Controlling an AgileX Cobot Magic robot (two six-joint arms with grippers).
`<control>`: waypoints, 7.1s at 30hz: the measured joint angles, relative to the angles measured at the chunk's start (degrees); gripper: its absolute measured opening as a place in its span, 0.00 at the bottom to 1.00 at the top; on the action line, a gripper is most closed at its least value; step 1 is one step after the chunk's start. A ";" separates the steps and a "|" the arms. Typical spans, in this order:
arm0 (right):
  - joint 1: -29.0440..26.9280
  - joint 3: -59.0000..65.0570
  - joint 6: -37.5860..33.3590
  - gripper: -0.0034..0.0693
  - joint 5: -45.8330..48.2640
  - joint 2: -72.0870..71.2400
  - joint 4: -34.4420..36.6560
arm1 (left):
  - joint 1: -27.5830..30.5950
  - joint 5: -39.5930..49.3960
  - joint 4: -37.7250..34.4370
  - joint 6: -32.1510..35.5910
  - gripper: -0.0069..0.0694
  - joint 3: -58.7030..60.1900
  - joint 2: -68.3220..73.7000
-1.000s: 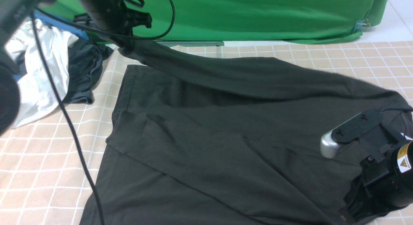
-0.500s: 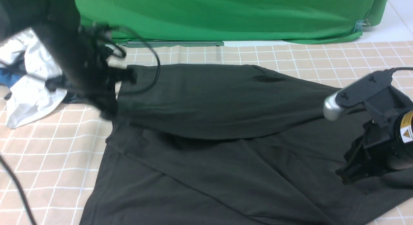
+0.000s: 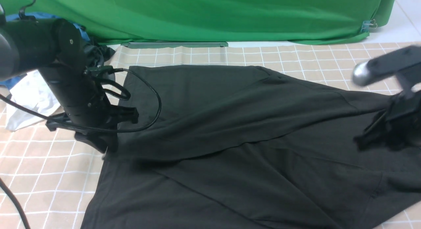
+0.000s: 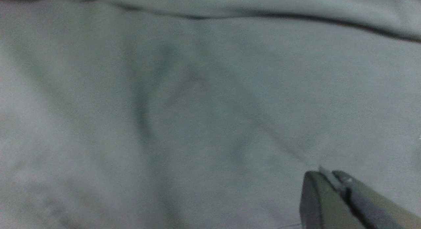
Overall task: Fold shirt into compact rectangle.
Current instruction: 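Fold the left side of the dark shirt inward over its body with the left gripper, then grasp the near edge of the shirt at its hem and shoulder corners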
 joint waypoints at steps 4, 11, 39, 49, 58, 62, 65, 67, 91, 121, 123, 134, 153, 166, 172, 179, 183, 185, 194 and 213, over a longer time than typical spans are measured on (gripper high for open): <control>-5.09 -5.19 -2.20 0.14 3.57 2.86 -0.08 | 0.00 -0.66 3.49 0.25 0.54 -0.07 0.00; -9.65 -15.84 -6.69 0.14 9.08 11.28 2.01 | 0.00 -1.36 5.14 0.02 0.59 -7.12 0.00; -20.91 -34.55 -15.51 0.37 13.43 33.04 15.94 | 5.67 -14.16 -0.50 8.91 0.77 -50.57 36.68; -20.91 -34.55 -16.76 0.37 12.03 33.04 15.88 | 5.56 -15.31 -3.14 15.76 0.62 -51.05 38.37; -23.21 -34.55 -15.77 0.38 7.37 33.04 15.56 | 5.62 -15.41 -9.77 23.79 0.14 -51.55 38.89; -27.09 -34.55 -13.66 0.38 7.30 33.04 15.45 | 5.57 -14.62 -5.06 20.27 0.14 -51.63 38.36; -29.69 -34.55 -12.80 0.40 7.01 33.18 15.18 | 5.63 -13.96 -0.35 18.11 0.14 -51.63 37.23; -30.34 -34.55 -12.48 0.43 6.20 33.51 14.98 | 5.63 -13.96 1.38 17.98 0.14 -51.63 36.31; -27.51 -35.14 -12.33 0.74 -10.19 51.05 22.37 | 5.63 -15.58 2.91 17.75 0.14 -51.63 35.52; -28.34 -36.77 -15.08 0.33 -22.35 50.86 23.66 | 5.63 -19.12 8.04 9.08 0.15 -51.58 35.20; -28.34 -36.77 -15.08 0.49 -21.88 50.55 23.27 | 5.63 -18.78 8.75 7.62 0.19 -51.58 34.49; -28.21 -36.95 -19.97 0.57 6.53 33.67 21.76 | 5.33 3.69 8.08 7.75 0.25 -50.40 19.34; -16.55 -9.40 -21.23 0.63 10.76 22.33 21.30 | -12.92 -12.96 -3.06 -2.20 0.11 18.35 -15.60; -11.75 -6.45 -4.20 0.73 -4.64 31.64 11.00 | -12.96 -26.32 -4.37 -2.53 0.11 31.96 -15.65; -11.75 -6.55 -6.53 0.24 -5.36 32.34 10.43 | -12.96 -26.71 -4.37 -2.53 0.11 31.96 -15.65; -11.75 -6.50 -9.27 0.12 -1.31 29.05 10.08 | -12.96 -26.25 -4.37 -2.53 0.11 31.96 -15.65; -11.75 -6.50 -9.31 0.12 3.77 25.19 7.21 | -12.96 -25.47 -4.37 -2.53 0.11 31.96 -15.65; -11.75 -6.50 -9.39 0.12 6.47 24.24 6.26 | -12.96 -25.10 -4.37 -2.53 0.11 31.96 -15.65; -11.75 -6.50 -10.56 0.12 10.19 23.98 4.05 | -12.96 -24.35 -3.72 -2.31 0.11 31.96 -15.65; -4.63 -6.04 -8.98 0.62 16.22 20.27 6.98 | -12.96 -21.28 -2.40 0.08 0.11 31.96 -15.71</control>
